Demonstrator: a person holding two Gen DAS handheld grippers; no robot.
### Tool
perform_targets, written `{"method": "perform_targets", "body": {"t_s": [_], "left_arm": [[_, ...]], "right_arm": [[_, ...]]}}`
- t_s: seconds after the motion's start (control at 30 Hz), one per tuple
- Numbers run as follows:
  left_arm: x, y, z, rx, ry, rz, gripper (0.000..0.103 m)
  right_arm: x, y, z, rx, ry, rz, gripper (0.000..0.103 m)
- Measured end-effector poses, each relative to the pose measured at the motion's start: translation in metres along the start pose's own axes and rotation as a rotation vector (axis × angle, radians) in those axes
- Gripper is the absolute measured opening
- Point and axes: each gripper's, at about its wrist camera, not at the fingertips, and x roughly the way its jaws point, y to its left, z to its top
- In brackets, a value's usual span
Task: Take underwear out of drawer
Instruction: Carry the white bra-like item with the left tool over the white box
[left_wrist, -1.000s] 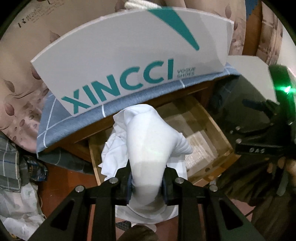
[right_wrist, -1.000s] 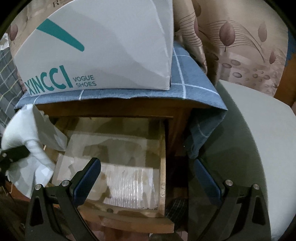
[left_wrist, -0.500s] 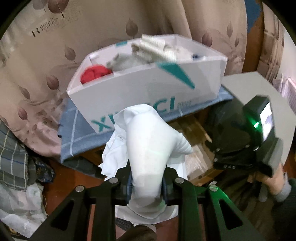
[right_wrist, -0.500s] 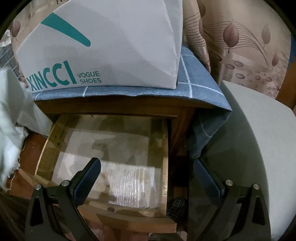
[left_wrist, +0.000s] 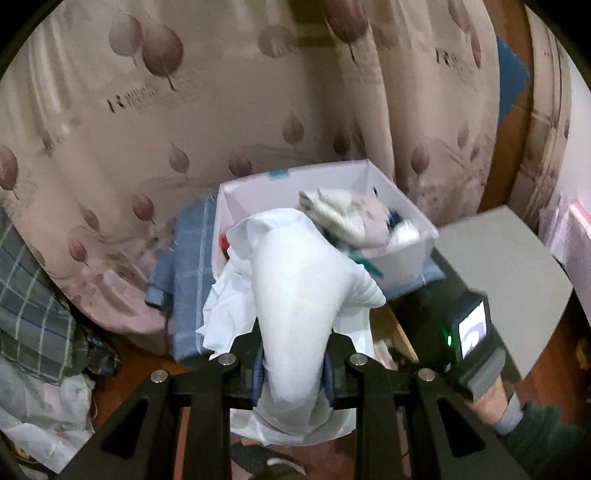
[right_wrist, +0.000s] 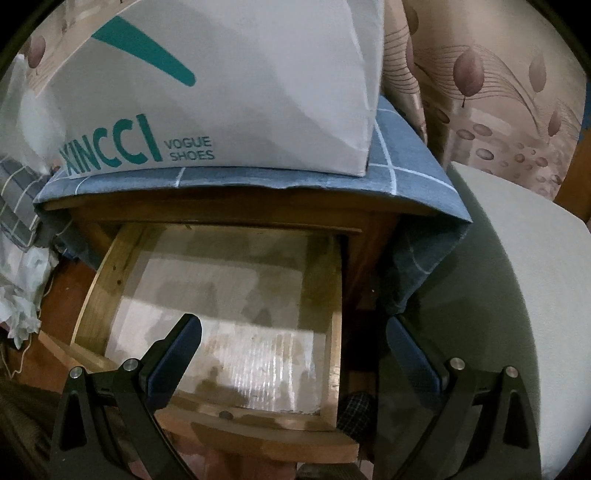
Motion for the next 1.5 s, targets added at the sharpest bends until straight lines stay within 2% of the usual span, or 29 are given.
{"method": "perform_targets", "body": {"t_s": [0.23,0.33,0.47,0.7,0.97,1.23,1.4,1.5], "left_arm": [[-0.022,0.016,0.053,-0.012,-0.083,0.035,0.024],[-0.017,0.016,0.078,0.021,-0.113,0.096,0.024],[0.003,0.022,0.100,0.016,-0.112,0.124,0.025],[0.054,0.025,0.126,-0.025,-0.075,0.115,0.025],[0.120,0.022,0.140,-0.046,-0.010,0.106,0.025],[0.186,0.025,0.130,-0.074,0.085,0.084,0.025],[0.201,0.019,0.121,-0.044,0.087,0.083,0.028],[0.205,0.019,0.119,-0.056,0.087,0.087,0.034]], "right_arm": [[0.001,0.006,-0.001,-0.027,0.008,0.004,0.099],[0.002,0.006,-0.001,-0.030,0.009,0.001,0.099],[0.003,0.007,0.000,-0.029,0.012,0.004,0.099],[0.005,0.009,0.000,-0.033,0.019,0.009,0.099],[0.006,0.013,-0.001,-0.040,0.024,0.015,0.099],[0.008,0.011,-0.002,-0.033,0.031,0.027,0.099],[0.008,0.015,-0.001,-0.045,0.033,0.029,0.099],[0.010,0.017,-0.002,-0.051,0.040,0.032,0.099]]}}
